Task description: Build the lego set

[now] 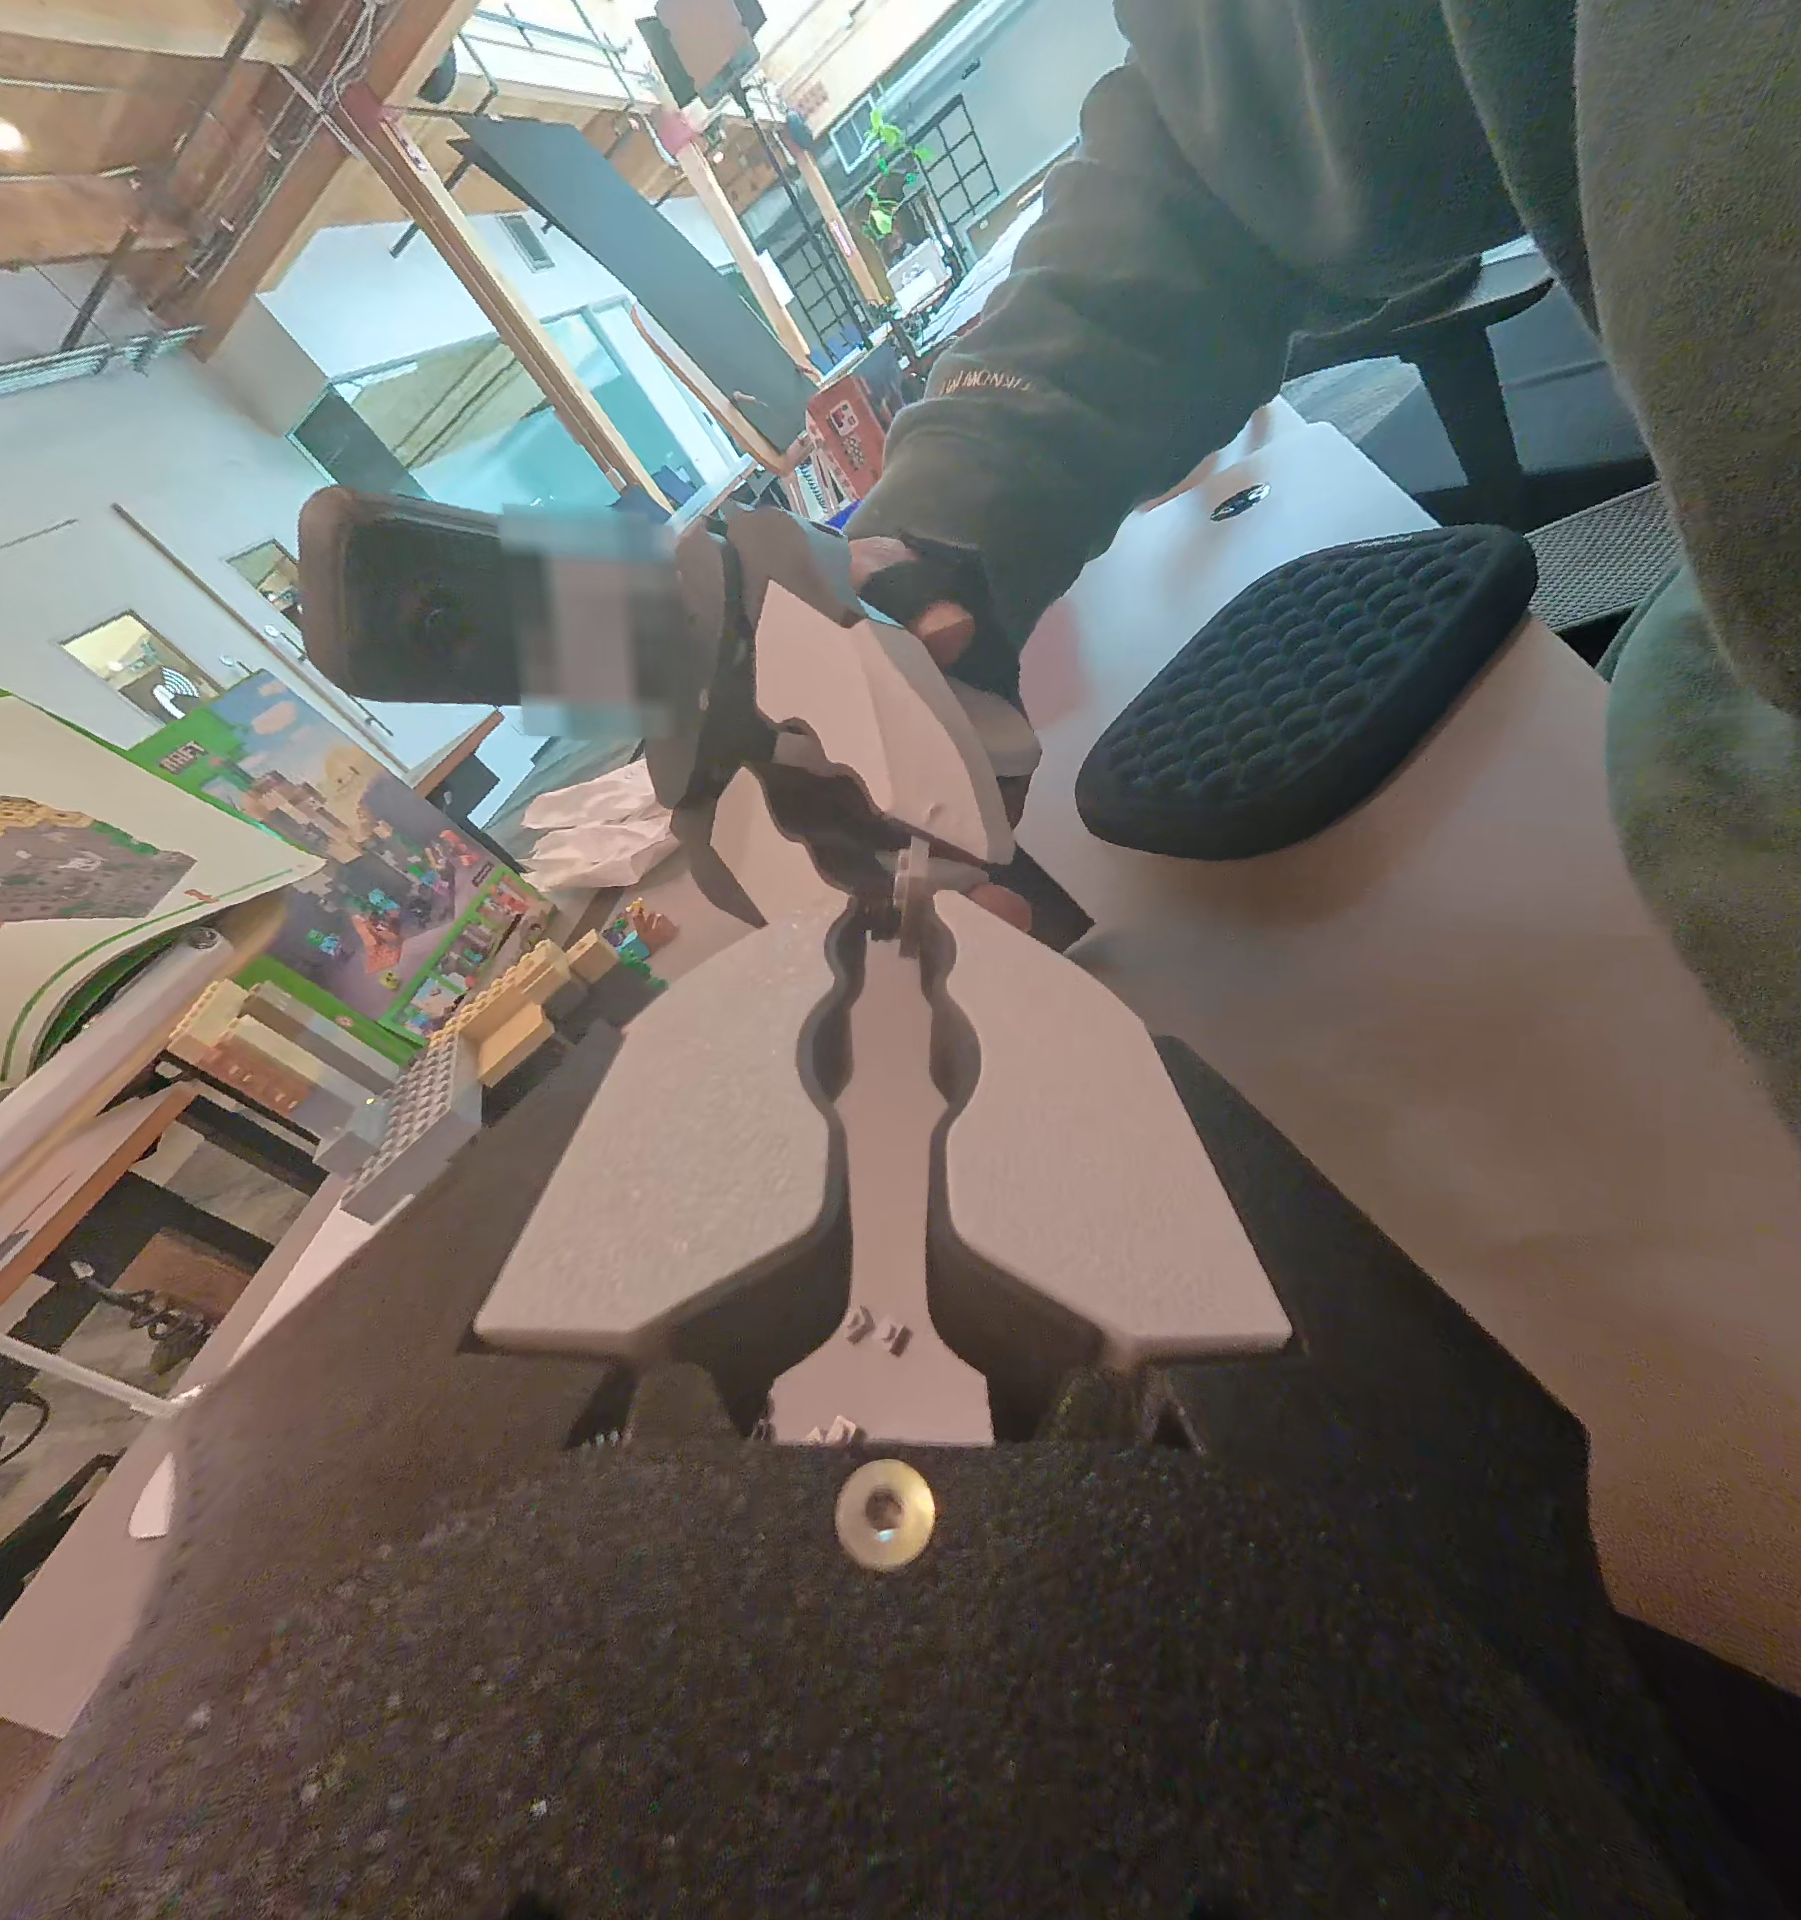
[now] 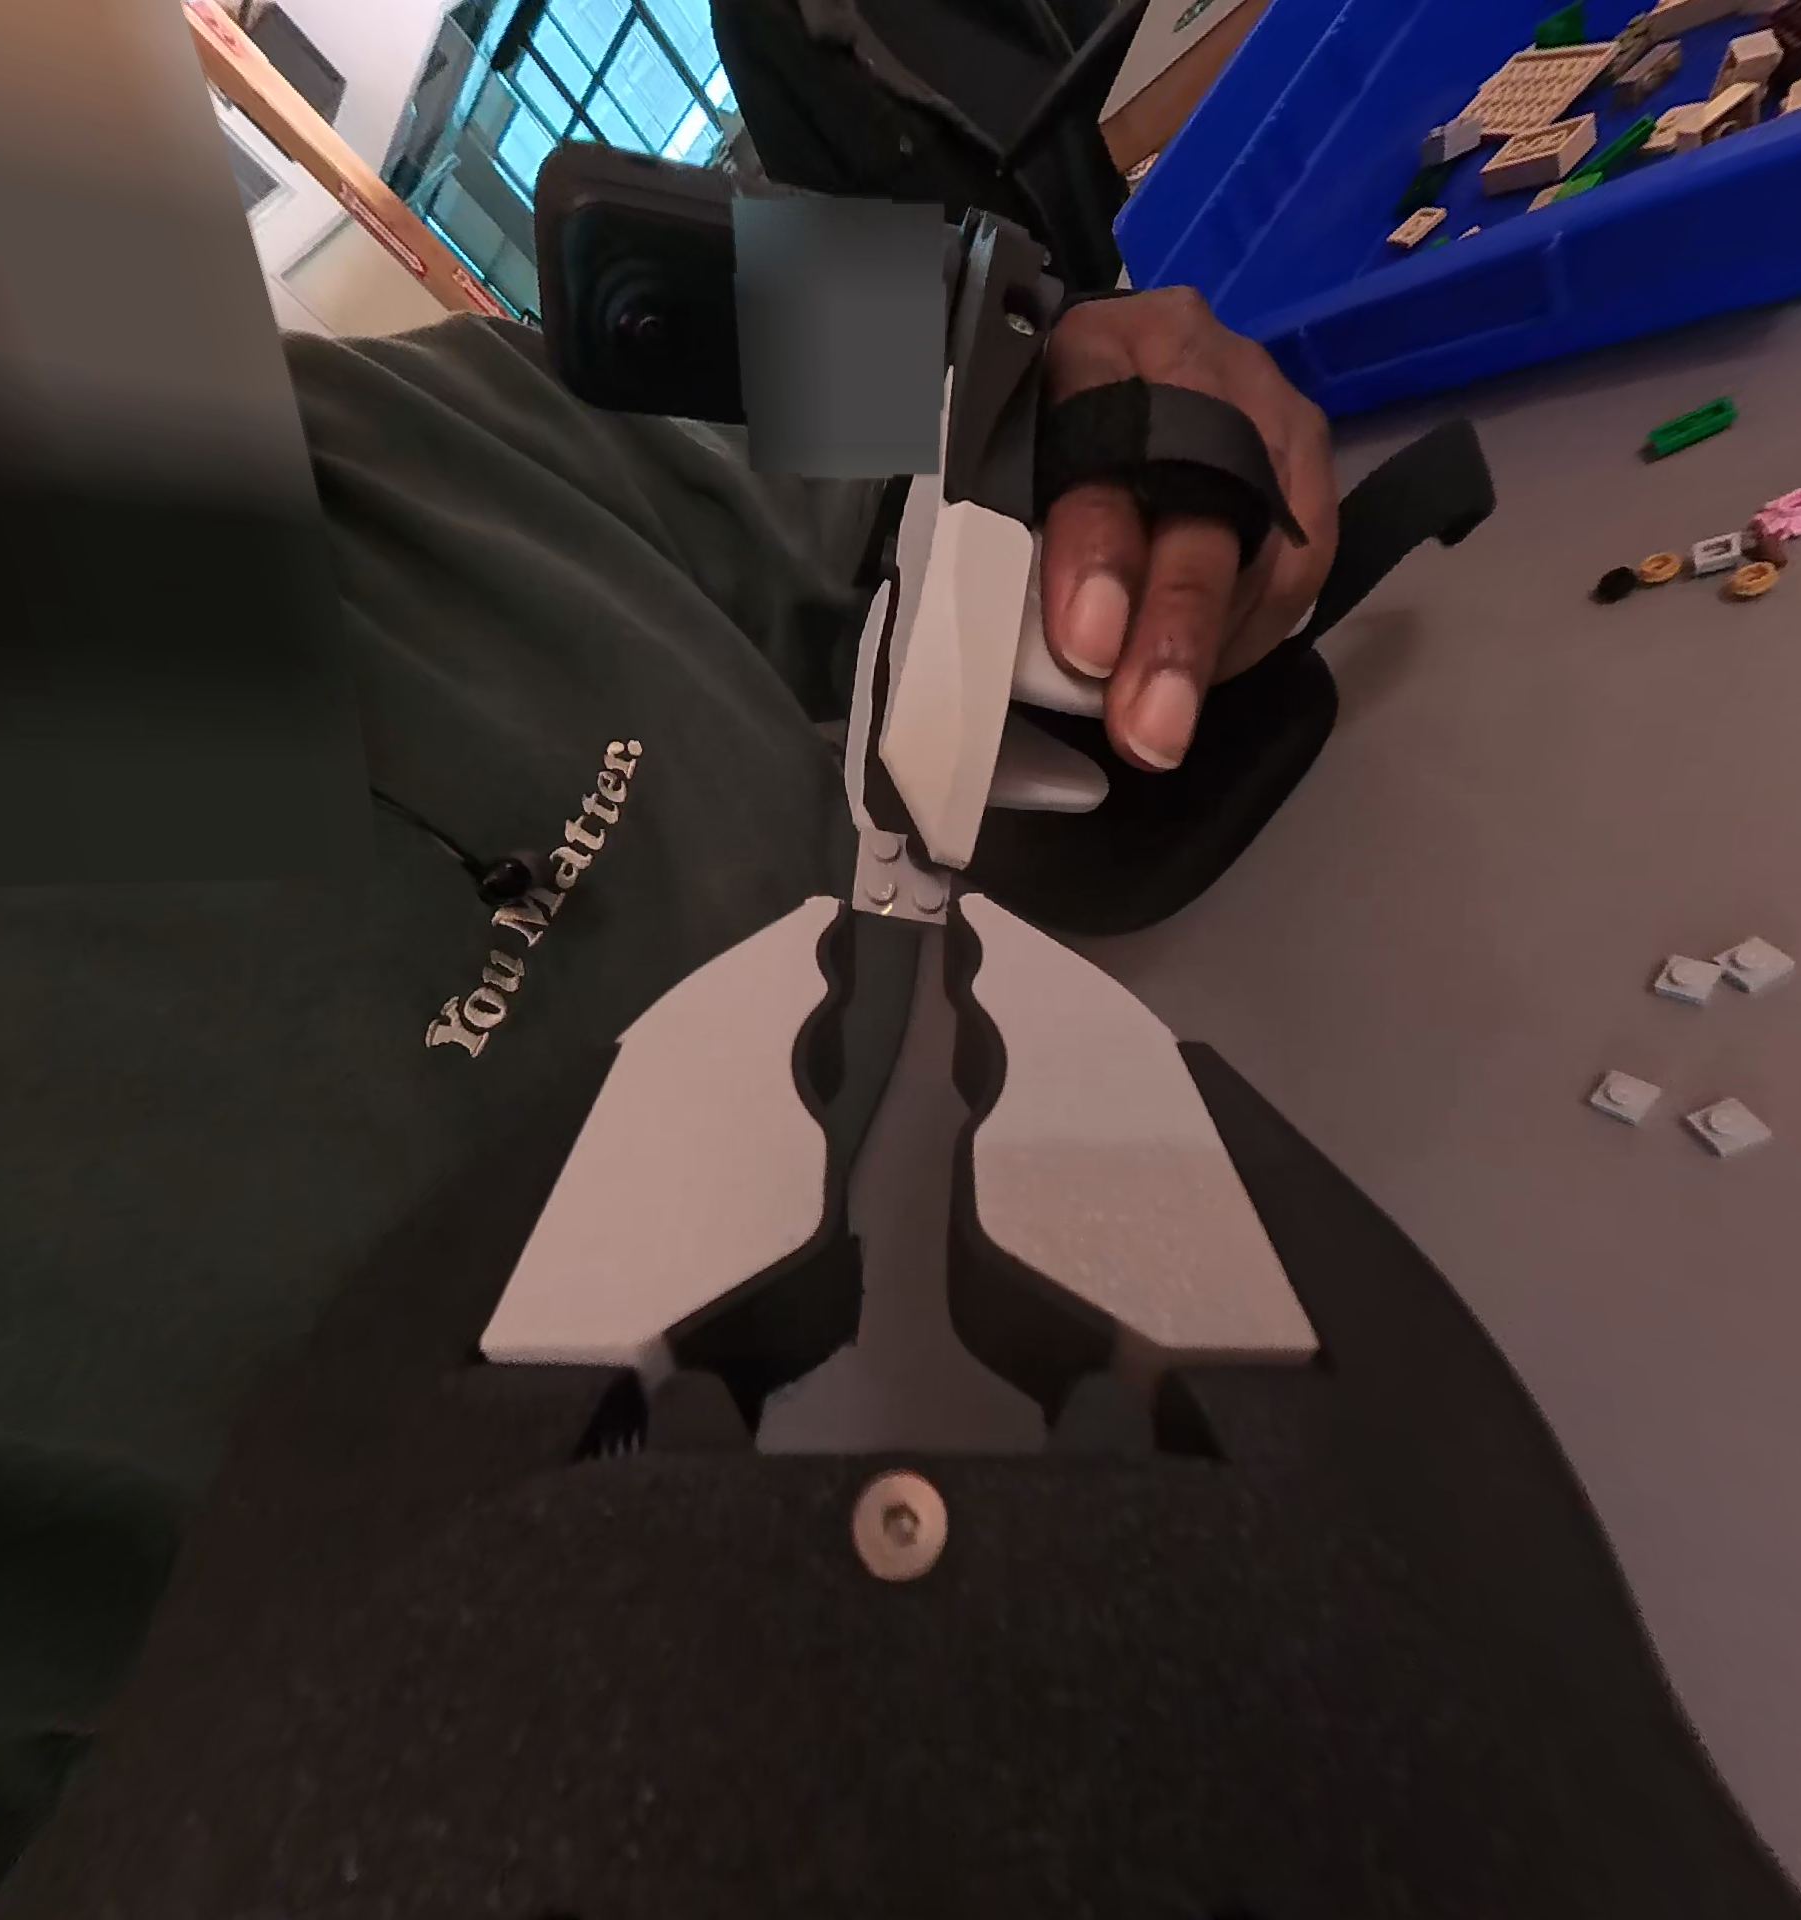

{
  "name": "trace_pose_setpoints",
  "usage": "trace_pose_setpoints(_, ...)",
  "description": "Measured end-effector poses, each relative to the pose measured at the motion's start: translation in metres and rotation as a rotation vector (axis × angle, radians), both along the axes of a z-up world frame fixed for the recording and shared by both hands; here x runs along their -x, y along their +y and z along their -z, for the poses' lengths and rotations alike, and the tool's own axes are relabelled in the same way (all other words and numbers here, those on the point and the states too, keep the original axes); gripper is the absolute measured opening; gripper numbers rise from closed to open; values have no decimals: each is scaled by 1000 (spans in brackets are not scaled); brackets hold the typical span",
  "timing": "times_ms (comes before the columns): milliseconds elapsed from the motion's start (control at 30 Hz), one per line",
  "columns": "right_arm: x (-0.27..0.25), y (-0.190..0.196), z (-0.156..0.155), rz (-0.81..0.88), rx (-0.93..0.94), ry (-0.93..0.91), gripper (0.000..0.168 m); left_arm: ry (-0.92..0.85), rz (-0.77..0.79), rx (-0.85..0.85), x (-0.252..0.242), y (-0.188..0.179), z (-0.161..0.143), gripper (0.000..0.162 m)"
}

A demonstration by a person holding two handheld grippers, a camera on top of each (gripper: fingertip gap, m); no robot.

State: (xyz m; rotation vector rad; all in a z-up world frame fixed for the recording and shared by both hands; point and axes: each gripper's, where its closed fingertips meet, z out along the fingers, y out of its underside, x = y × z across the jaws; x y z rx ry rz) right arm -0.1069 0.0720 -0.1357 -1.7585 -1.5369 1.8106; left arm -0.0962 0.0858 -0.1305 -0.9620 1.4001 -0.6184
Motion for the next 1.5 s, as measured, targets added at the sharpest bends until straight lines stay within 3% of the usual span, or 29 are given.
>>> trace_pose_setpoints(733,0,-9,-3,-46,40,-13,16,34,15,-20,0,-6,1,9)
trace_pose_setpoints(1000,-2,-14,5,-24,160,-60,17,95,22,-74,-3,-10,10,8)
trace_pose_setpoints(1133,-3,-6,6,20,152,-48,16,84,0,-23,-3,-3,11,8)
trace_pose_setpoints(1200,-4,8,10,59,67,-61,15,66,-28,-27,3,6,9,8)
trace_pose_setpoints(1333,-9,54,42,177,-290,-218,15,73,-64,-81,17,23,11,7)
trace_pose_setpoints(1500,-9,94,89,31,-855,-422,19,93,-81,-118,22,31,21,8)
